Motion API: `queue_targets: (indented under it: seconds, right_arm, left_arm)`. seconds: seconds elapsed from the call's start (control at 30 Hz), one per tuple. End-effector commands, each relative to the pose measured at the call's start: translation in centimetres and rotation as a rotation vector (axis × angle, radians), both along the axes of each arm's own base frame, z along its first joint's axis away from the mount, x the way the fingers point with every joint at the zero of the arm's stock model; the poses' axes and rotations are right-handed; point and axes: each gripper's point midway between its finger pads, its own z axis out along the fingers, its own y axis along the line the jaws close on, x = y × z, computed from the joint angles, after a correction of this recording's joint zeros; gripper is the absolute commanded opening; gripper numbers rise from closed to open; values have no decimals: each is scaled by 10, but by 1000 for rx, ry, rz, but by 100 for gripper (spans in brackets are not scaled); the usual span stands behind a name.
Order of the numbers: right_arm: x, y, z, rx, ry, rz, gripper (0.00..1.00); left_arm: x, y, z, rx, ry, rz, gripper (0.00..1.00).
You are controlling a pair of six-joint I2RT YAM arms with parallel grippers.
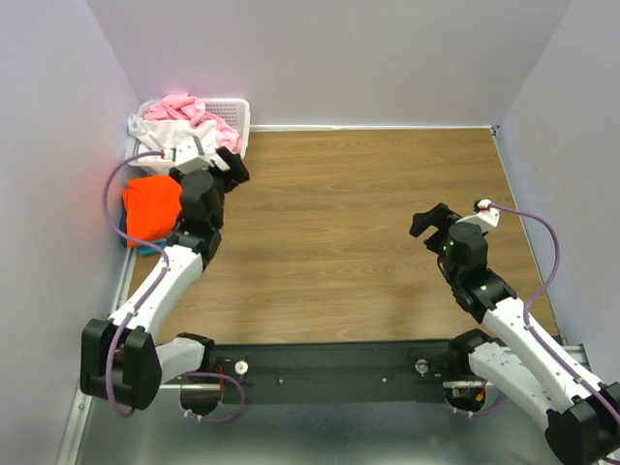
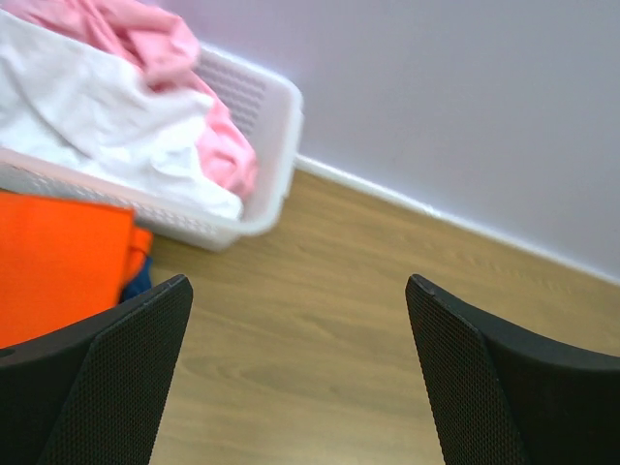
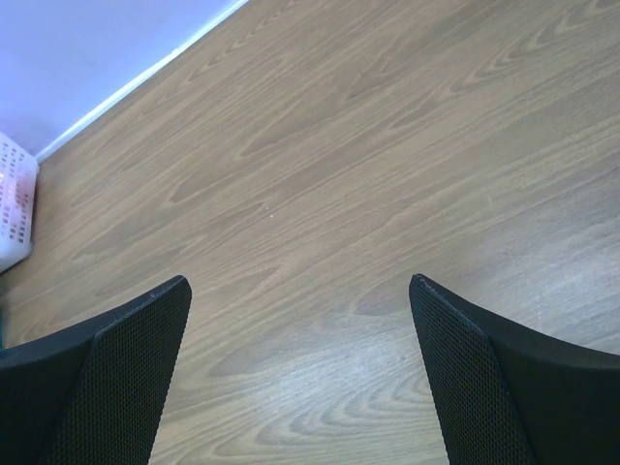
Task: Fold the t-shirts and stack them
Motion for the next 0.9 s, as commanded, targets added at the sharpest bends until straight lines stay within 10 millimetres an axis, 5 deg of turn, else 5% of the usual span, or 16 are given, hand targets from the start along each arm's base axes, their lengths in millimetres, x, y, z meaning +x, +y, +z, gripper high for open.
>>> queue_targets:
  seconds: [0.0, 0.1, 0.17, 0.2, 0.23, 0.27, 0.33, 0.37, 0.4, 0.47, 0.5, 0.53, 0.6, 0.73, 0.77, 0.87]
  right_arm:
    - [0, 0, 2, 25, -18, -9, 100]
    - [0, -1, 2, 18, -18, -13, 100]
    - [1, -2, 2, 15, -18, -19, 100]
    - [1, -2, 0, 12, -11, -17, 100]
    - [2, -1, -1, 4, -8, -12, 100]
    - [2, -1, 1, -1, -9, -7, 100]
    - [4, 0, 2, -11, -7, -2, 100]
    - [4, -1, 0, -15, 0, -4, 100]
    - [4, -1, 0, -14, -2, -9, 100]
    - [5, -2, -3, -24, 11, -12, 100]
    - [6, -3, -4, -28, 14, -19, 100]
    - [6, -3, -5, -31, 16, -20, 100]
    - [7, -3, -9, -39, 30, -18, 100]
    - [10, -1, -14, -65, 55, -9, 100]
    - [11, -1, -16, -68, 63, -13, 100]
    - [14, -3, -18, -80, 74, -26, 100]
  left_arm:
    - [24, 29, 11, -75, 24, 79, 98]
    - [41, 70, 16, -80, 23, 219, 98]
    - [59, 86, 21, -36, 39, 254, 98]
    - [61, 90, 0, -9, 105, 260, 98]
    - [72, 91, 19, -3, 91, 253, 98]
    - [84, 102, 3, 15, 148, 269, 98]
    - [100, 113, 10, 33, 181, 283, 98]
    - [113, 116, -9, 46, 234, 287, 98]
    - [120, 134, 0, 44, 242, 318, 98]
    - [135, 139, -9, 41, 294, 301, 98]
    - [144, 145, -37, 49, 375, 299, 98]
    - [157, 145, -21, 50, 345, 283, 98]
    - [173, 153, -44, 59, 391, 289, 98]
    - [205, 180, -44, 58, 384, 278, 98]
    - [212, 184, -65, 55, 422, 276, 98]
    - [233, 194, -59, 70, 401, 261, 98]
